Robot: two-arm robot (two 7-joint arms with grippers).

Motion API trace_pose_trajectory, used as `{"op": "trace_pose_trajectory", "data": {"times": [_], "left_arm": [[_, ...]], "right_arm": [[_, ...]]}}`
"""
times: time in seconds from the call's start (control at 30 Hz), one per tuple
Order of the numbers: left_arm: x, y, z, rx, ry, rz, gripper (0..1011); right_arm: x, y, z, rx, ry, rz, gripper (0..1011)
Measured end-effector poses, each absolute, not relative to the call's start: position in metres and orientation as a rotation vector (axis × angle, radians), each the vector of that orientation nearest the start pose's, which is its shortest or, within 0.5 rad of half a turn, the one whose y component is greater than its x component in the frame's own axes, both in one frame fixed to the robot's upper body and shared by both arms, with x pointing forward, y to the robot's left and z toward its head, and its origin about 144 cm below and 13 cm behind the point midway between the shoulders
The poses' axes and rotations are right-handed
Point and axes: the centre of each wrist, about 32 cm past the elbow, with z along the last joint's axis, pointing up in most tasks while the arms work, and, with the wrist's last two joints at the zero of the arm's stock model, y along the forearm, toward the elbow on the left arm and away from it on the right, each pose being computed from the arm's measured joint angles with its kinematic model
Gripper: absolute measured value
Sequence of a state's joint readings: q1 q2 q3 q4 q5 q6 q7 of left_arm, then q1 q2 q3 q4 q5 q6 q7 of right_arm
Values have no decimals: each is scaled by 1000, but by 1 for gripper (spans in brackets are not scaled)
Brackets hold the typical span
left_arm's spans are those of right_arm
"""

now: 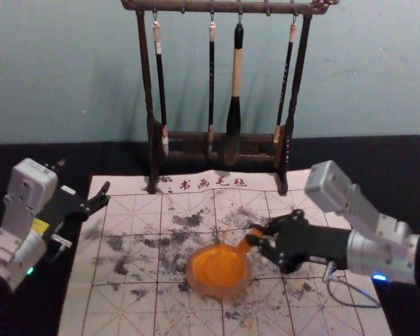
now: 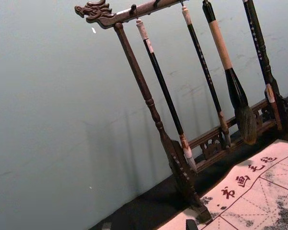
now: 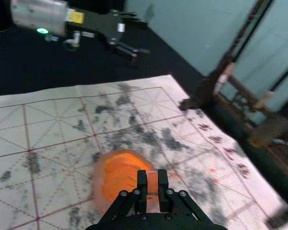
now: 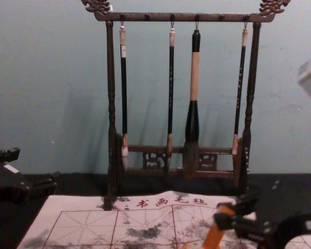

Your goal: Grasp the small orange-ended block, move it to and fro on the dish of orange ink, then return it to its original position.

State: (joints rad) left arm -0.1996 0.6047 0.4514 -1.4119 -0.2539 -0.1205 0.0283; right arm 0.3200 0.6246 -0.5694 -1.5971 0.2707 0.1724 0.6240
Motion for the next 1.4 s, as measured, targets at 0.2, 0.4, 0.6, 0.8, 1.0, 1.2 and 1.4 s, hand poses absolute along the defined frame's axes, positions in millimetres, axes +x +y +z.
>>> {"op": "trace_pose_trajectory", "data": {"times": [0.2, 0.4, 0.6, 0.8, 1.0, 1.2, 1.4], "left_arm": [[489, 310, 1140, 304, -285, 1248, 1001], [489, 310, 1140, 305, -285, 1248, 1001], [489, 310, 1140, 304, -285, 1248, 1001], [489, 310, 1140, 304, -285, 1248, 1001], [489, 310, 1140, 304, -285, 1248, 1002], [489, 310, 1140, 304, -285, 1248, 1001], [489, 310, 1140, 304, -285, 1248, 1001]], "right_arm": [[495, -270, 1218, -451, -139, -578, 104], [488, -289, 1231, -477, -110, -679, 104], [478, -300, 1234, -488, -93, -720, 104], [470, -304, 1232, -491, -81, -723, 104], [467, -305, 1229, -494, -68, -716, 104], [466, -304, 1225, -498, -56, -704, 104], [466, -301, 1220, -504, -47, -690, 104]]}}
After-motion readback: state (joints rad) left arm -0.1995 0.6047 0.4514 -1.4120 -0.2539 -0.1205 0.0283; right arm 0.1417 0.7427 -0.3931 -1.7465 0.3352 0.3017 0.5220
